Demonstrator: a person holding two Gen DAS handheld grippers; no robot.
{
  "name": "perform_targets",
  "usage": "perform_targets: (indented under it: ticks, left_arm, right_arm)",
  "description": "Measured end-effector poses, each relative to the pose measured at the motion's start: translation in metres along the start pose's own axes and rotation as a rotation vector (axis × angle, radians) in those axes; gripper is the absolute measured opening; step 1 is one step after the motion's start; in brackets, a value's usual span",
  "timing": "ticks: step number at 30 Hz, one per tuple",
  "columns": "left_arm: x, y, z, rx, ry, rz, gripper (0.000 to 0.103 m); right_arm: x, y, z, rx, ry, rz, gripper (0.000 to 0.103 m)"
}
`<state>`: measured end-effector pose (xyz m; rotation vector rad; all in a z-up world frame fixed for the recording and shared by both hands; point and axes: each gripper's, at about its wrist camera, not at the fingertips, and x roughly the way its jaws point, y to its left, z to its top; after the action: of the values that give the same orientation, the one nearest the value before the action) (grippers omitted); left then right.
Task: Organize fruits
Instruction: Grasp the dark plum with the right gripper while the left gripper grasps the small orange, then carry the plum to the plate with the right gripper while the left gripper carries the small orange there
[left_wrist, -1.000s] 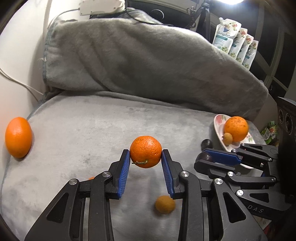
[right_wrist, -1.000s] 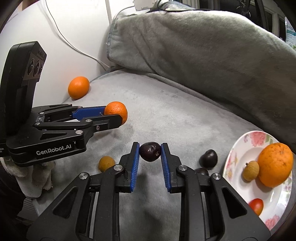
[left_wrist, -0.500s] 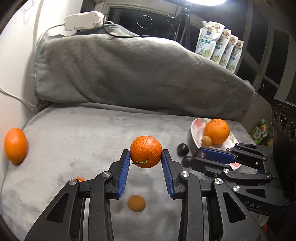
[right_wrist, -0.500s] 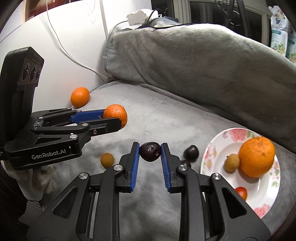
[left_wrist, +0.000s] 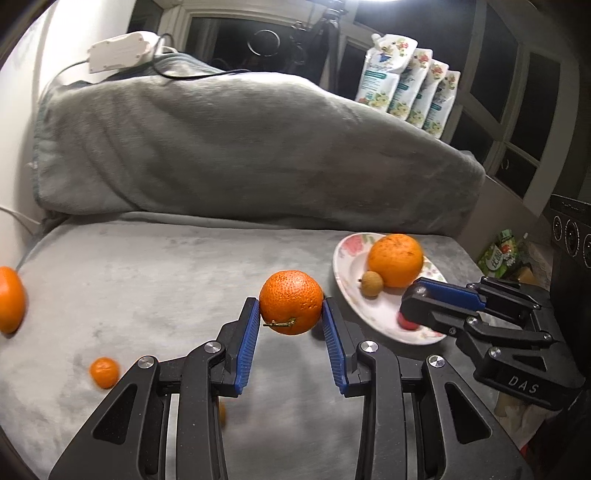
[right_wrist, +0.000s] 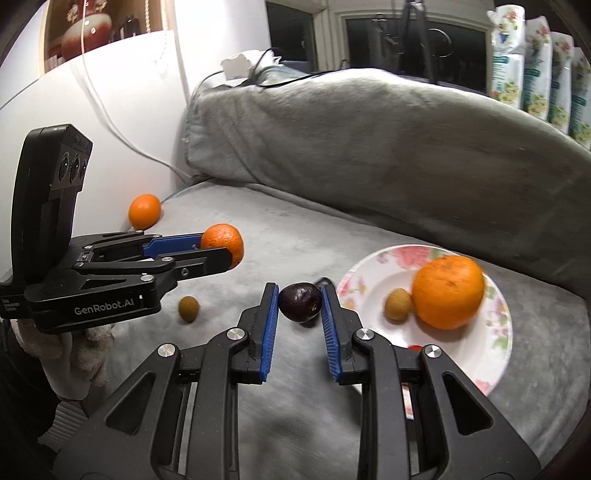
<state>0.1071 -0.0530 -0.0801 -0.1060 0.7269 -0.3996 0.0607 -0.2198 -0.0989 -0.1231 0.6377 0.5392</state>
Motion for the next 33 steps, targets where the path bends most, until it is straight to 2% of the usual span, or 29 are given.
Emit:
perform_targets:
  ticks: [16,33]
  left_arm:
    - [0.027,-0.039,0.003,0.042,0.040,-0.062,0.033]
    - [0.045,-0.061,0.002,0.065,0.081,-0.094,0.033]
  right_arm:
    - [-0.029,-0.074,-0.028,0.108,0.001,-0.120,0.024]
    - [-0.024,-0.103,-0.040,0.143,0.033,-0.153,0.024]
